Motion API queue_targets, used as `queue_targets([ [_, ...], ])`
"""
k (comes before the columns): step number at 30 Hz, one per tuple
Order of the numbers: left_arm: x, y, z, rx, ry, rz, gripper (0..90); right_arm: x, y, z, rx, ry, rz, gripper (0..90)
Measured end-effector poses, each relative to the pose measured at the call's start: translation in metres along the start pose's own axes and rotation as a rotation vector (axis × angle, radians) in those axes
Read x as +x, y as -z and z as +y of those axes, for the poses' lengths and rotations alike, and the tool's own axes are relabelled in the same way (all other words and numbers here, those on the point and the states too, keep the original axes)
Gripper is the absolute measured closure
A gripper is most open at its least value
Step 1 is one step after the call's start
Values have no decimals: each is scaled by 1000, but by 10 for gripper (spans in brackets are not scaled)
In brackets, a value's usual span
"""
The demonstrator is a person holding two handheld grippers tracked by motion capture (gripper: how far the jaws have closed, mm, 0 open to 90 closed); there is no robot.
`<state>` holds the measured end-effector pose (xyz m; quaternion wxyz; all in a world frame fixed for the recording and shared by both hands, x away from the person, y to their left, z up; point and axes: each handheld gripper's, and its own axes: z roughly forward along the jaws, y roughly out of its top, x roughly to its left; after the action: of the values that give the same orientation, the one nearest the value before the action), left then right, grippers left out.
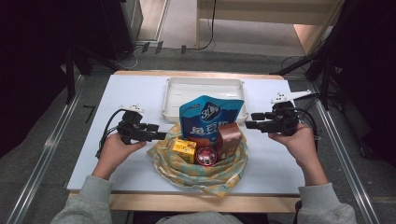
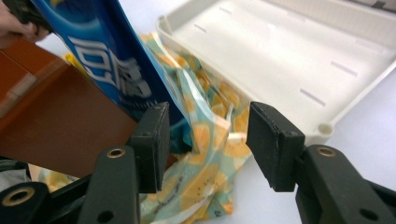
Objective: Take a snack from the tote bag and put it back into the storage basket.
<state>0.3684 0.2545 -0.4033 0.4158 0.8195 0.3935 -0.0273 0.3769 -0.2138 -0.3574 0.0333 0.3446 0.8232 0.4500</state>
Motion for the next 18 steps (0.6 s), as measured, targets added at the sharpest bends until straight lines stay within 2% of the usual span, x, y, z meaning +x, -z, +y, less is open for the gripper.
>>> queue_targets([
  [7,-3,-1,1,-8,-6,-3,392,13,13,21,-31,52,22,508],
  [18,-1,-1,2,-2,-3,-2,393,25,13,41,-26,89,49,487],
])
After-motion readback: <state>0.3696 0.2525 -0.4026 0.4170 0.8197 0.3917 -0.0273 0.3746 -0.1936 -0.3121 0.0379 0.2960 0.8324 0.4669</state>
